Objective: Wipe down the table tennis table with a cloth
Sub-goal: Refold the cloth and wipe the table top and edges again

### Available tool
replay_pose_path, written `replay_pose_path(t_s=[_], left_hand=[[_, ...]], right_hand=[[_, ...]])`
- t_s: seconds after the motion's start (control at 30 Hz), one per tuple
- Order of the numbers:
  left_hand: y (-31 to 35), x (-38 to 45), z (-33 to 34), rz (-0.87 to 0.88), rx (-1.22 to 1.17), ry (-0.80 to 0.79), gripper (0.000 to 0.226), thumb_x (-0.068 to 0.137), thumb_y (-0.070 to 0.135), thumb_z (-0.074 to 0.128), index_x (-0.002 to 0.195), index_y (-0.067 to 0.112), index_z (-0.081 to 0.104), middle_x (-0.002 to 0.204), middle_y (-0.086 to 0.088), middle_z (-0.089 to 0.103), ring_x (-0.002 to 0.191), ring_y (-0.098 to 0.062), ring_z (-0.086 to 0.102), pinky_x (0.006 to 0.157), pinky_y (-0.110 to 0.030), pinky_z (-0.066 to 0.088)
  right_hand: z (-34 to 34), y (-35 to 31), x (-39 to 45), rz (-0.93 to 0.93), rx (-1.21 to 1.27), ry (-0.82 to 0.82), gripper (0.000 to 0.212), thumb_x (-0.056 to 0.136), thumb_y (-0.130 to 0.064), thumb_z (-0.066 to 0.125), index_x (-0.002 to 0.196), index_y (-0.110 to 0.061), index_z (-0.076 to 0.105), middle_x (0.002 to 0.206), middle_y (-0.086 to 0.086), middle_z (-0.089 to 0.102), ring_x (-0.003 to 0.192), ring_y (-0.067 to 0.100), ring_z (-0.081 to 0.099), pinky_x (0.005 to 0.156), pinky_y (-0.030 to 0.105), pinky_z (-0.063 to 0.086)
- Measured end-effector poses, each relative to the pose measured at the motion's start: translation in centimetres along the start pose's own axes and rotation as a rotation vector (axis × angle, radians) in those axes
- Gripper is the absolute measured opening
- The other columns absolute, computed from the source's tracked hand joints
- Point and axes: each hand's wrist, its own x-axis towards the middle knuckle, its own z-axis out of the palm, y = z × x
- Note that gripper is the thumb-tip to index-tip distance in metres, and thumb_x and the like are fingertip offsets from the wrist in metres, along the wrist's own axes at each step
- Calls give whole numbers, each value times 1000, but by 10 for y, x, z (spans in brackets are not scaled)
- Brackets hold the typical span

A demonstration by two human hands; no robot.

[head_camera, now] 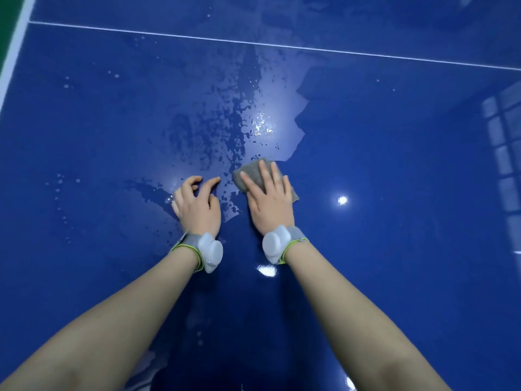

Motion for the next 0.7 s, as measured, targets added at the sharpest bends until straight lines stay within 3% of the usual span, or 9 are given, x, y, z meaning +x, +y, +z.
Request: replay_pose_path(t_s=[0.13, 0.33, 0.43, 0.6, 0.7], left_hand=[[6, 15, 7, 44, 18, -11, 33, 90, 11, 47, 114, 26, 63, 129, -1, 43, 120, -23, 35, 100, -27, 13], [15, 39, 15, 63, 18, -21, 31, 92, 17, 46, 118, 26, 59, 133, 0, 40, 123, -20, 32, 101, -25, 11], [21, 49, 20, 65, 24, 1, 29, 94, 22, 46, 120, 26, 59, 135, 0, 39, 124, -21, 32, 102, -25, 10], [31, 72, 29, 91, 65, -13, 34, 96, 32, 43, 127, 25, 53, 143, -1, 35, 131, -23, 26, 107, -31, 10], [36, 85, 34, 76, 79, 21, 34, 97, 30, 41, 129, 24, 52, 146, -1, 33, 133, -24, 26, 109, -33, 10]], right_hand=[[-7, 31, 15, -185, 10, -45, 44, 94, -31, 33, 132, -30, 55, 148, 9, 40, 139, 31, 33, 111, 43, 15], [-10, 44, 51, 234, 24, 100, 43, 99, -27, 35, 140, -34, 44, 156, 8, 22, 145, 27, 16, 115, 43, 9], [-7, 32, 60, 344, 10, 73, 45, 101, -27, 34, 145, -38, 33, 159, 5, 11, 147, 25, 5, 116, 42, 1], [-3, 26, 53, -90, -26, 20, 43, 91, -27, 38, 130, -29, 58, 145, 11, 44, 135, 34, 38, 109, 43, 15], [-13, 51, 68, -175, -48, -28, 44, 94, -30, 35, 133, -30, 54, 148, 9, 39, 138, 30, 34, 111, 45, 19]])
